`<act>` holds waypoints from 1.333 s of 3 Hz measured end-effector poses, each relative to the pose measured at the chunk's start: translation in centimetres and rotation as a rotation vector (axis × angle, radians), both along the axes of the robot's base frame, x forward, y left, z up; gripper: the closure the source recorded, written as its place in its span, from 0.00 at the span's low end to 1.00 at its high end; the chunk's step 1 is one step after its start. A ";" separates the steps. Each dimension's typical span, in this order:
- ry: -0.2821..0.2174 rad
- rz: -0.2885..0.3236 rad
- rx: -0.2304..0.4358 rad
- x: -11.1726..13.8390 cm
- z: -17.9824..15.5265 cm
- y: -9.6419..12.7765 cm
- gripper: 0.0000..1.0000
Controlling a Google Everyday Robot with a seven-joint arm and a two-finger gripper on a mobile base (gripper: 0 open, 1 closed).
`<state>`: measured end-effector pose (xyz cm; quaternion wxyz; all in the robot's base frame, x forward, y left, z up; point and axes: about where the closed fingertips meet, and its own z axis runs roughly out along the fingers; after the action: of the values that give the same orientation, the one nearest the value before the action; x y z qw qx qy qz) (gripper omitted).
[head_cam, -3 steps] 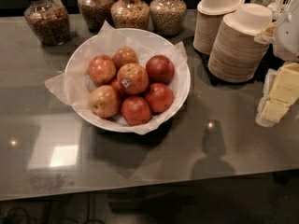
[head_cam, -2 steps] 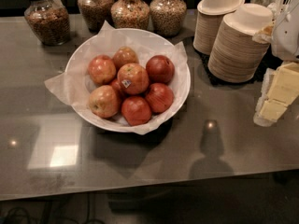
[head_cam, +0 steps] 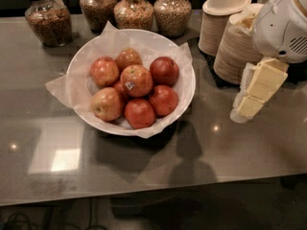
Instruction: Pick apple from white bowl
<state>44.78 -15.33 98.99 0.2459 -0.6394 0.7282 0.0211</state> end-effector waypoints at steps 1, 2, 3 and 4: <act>0.005 0.076 0.119 0.6 0.1 3.4 0.00; 0.009 0.083 0.138 0.4 0.3 3.9 0.00; -0.001 0.081 0.144 0.3 0.5 3.9 0.00; -0.011 0.116 0.154 1.0 -1.1 6.0 0.00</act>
Offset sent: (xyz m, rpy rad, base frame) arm 0.0055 0.0284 0.0009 0.0978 0.0022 0.0636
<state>45.75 -9.30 97.94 0.2966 -0.6600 0.6846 0.0879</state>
